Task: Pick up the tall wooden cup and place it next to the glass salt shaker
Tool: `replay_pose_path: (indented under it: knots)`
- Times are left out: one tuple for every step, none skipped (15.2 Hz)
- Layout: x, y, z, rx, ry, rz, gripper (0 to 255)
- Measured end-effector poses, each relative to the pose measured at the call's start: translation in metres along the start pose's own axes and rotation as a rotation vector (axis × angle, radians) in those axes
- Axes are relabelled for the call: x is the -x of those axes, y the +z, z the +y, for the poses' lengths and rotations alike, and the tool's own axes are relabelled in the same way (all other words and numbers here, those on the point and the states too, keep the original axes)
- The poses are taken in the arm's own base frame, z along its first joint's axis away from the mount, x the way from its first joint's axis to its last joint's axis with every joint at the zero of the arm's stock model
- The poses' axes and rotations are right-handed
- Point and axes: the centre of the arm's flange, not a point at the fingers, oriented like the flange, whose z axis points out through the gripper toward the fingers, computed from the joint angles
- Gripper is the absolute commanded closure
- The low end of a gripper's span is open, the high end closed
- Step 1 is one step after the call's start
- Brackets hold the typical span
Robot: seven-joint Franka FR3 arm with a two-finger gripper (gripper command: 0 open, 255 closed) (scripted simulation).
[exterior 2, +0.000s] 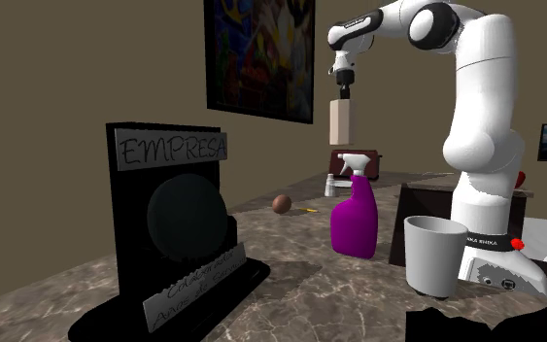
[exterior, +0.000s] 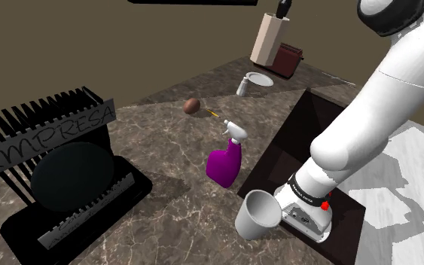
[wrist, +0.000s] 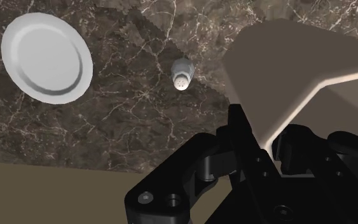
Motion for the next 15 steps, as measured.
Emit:
replay_pose_path:
  knots:
    - [0.005, 0.0, 0.01, 0.0, 0.0, 0.0, 255]
    - [0.011, 0.002, 0.022, 0.0, 0.0, 0.0, 255]
    - [0.017, 0.003, 0.035, 0.0, 0.0, 0.0, 255]
    - [0.022, 0.003, 0.048, 0.0, 0.0, 0.0, 255]
    - [0.029, 0.002, 0.059, 0.0, 0.0, 0.0, 255]
    - [0.037, 0.003, 0.07, 0.0, 0.0, 0.0, 255]
    - [0.044, 0.003, 0.081, 0.0, 0.0, 0.0, 255]
    - [0.048, 0.003, 0.093, 0.0, 0.001, 0.0, 255]
    - [0.054, 0.003, 0.102, -0.001, 0.0, 0.0, 255]
    - [0.057, 0.005, 0.107, 0.0, 0.0, 0.0, 255]
    - [0.06, 0.009, 0.111, 0.0, -0.001, 0.0, 255]
    - [0.063, 0.014, 0.113, -0.001, -0.001, 0.0, 255]
    - [0.063, 0.019, 0.115, 0.0, -0.001, 0.0, 255]
    - [0.063, 0.024, 0.115, -0.001, -0.001, 0.0, 255]
    - [0.064, 0.028, 0.116, -0.001, -0.001, 0.0, 255]
